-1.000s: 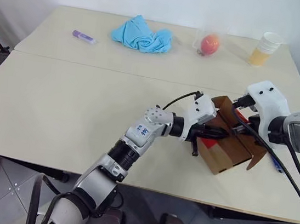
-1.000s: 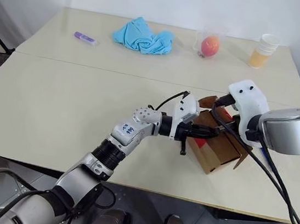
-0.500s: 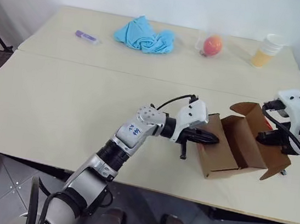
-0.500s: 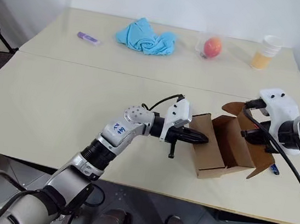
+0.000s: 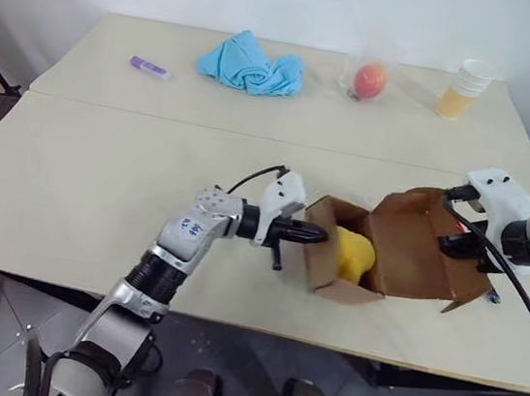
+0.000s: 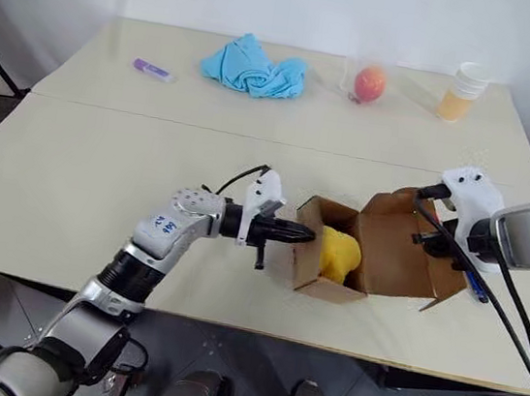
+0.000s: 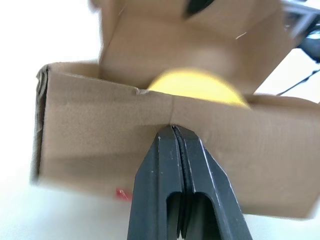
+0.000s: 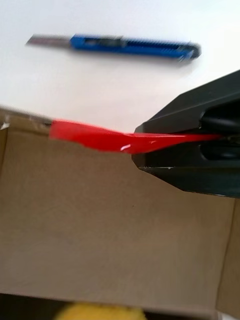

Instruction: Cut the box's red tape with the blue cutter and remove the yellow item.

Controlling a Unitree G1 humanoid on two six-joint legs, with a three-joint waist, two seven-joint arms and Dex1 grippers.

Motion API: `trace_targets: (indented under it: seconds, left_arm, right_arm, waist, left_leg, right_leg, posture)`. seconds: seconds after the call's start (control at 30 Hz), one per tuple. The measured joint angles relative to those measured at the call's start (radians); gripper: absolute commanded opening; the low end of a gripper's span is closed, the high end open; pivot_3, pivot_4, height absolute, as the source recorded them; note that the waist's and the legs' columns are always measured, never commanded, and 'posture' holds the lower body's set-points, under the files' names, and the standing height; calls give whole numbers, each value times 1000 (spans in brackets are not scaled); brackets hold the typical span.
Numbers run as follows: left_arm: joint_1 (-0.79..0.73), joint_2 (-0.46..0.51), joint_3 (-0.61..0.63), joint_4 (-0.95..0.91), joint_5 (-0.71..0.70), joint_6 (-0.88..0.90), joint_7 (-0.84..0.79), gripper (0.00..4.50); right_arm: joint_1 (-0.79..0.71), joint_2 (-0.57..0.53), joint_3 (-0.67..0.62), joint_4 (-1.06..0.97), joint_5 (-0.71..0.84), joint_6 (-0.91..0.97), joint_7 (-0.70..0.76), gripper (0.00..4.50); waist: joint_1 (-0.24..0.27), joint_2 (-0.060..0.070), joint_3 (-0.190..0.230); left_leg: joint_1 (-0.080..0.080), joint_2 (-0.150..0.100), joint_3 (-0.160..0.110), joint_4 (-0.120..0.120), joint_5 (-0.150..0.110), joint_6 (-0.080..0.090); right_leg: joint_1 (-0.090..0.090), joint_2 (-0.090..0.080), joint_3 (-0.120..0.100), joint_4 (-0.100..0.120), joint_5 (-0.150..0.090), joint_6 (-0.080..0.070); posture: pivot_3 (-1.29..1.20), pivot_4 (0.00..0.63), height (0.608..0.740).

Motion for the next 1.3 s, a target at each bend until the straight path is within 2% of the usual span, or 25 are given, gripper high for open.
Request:
trace_targets:
  seconds: [0.3,0.33,0.4,0.53,0.63,0.7,0.77,0.8,0.87,0.9,0.97,1.03,1.17,1.3]
  left_arm:
    - [10,27,10,-6,0,40,18,0]
    - [10,33,10,-7,0,42,17,0]
    - [9,56,11,-15,-5,68,9,385]
    - [5,75,32,-18,-22,118,7,1407]
    - [3,121,62,-34,-53,142,-17,2279]
    - [13,198,87,-60,-81,136,-74,2855]
    - [63,307,138,-81,-115,86,-173,3460]
    - [92,356,172,-77,-131,51,-224,3763]
    - [130,406,224,-45,-151,-19,-276,4362]
    - [152,429,253,-21,-152,-55,-293,4487]
    - [190,478,301,52,-149,-162,-317,4487]
    - [224,523,336,121,-137,-244,-332,4487]
    - [388,651,410,199,-135,-313,-391,4487]
    - [422,691,501,253,-172,-270,-393,4487]
  right_arm:
    - [94,22,-12,-77,89,-116,-93,9]
    - [114,24,-18,-86,92,-124,-94,204]
    - [189,33,-60,-119,94,-163,-94,644]
    - [293,48,-139,-159,100,-227,-90,1858]
    - [361,16,-249,-200,98,-239,-2,2825]
    - [446,-16,-409,-243,33,-220,156,3467]
    - [592,-21,-653,-315,-142,-201,428,4196]
    - [720,-22,-794,-359,-291,-238,615,4494]
    - [918,16,-950,-407,-541,-371,907,4500]
    - [990,52,-1000,-418,-654,-455,1039,4500]
    - [1108,159,-1075,-425,-894,-754,1312,4500]
    - [1155,210,-1099,-404,-1049,-962,1485,4500]
    - [1066,227,-1098,-285,-1064,-1106,1722,4500]
    - [1116,261,-1189,-303,-1044,-1097,1803,4500]
  waist:
    - [2,0,0]
    - [1,0,0]
    - [1,0,0]
    - [-2,0,0]
    - [-3,0,0]
    - [-4,0,0]
    - [-6,0,0]
    - [-3,0,0]
    - [4,0,0]
    - [5,0,0]
    - [5,-1,0]
    - [-1,-1,1]
    - [-41,-3,2]
    - [-30,-3,3]
  left_leg:
    - [-4,-2,-2,-2,0,1]
    - [-4,-2,-2,-2,0,1]
    - [-4,-2,-2,-2,0,1]
    - [-4,-1,-1,-1,0,1]
    - [-4,-1,-1,-2,0,1]
    - [-4,-1,-1,-2,0,1]
    - [-2,-2,0,-3,-1,1]
    - [-2,-2,1,-3,-1,1]
    - [-2,-5,4,-2,-1,2]
    - [-1,-5,5,-1,-1,3]
    - [-1,-6,5,-1,-2,4]
    - [1,-6,6,-2,-2,4]
    - [12,-2,11,-8,-2,3]
    - [17,2,7,-10,-2,2]
  right_leg:
    - [-3,-1,-1,-1,1,0]
    - [-3,-1,-1,-1,1,0]
    - [-3,-1,-1,-1,1,0]
    - [-3,0,-1,0,1,0]
    - [-3,0,-1,0,1,0]
    - [-3,0,-2,0,1,0]
    - [-3,1,-2,0,1,0]
    - [-2,1,-2,0,1,0]
    - [-1,1,-2,-1,1,0]
    - [0,1,-1,0,2,1]
    - [0,1,1,-1,3,3]
    - [-1,1,2,0,3,3]
    - [2,1,1,0,3,3]
    - [9,0,-1,-1,2,1]
  posture:
    - [0,150,740]
    - [0,150,740]
    - [0,150,740]
    - [0,150,740]
    - [0,150,740]
    - [0,150,740]
    - [0,150,740]
    - [0,150,740]
    - [0,150,740]
    - [0,150,740]
    - [0,150,740]
    - [0,150,740]
    - [0,150,740]
    - [0,150,740]
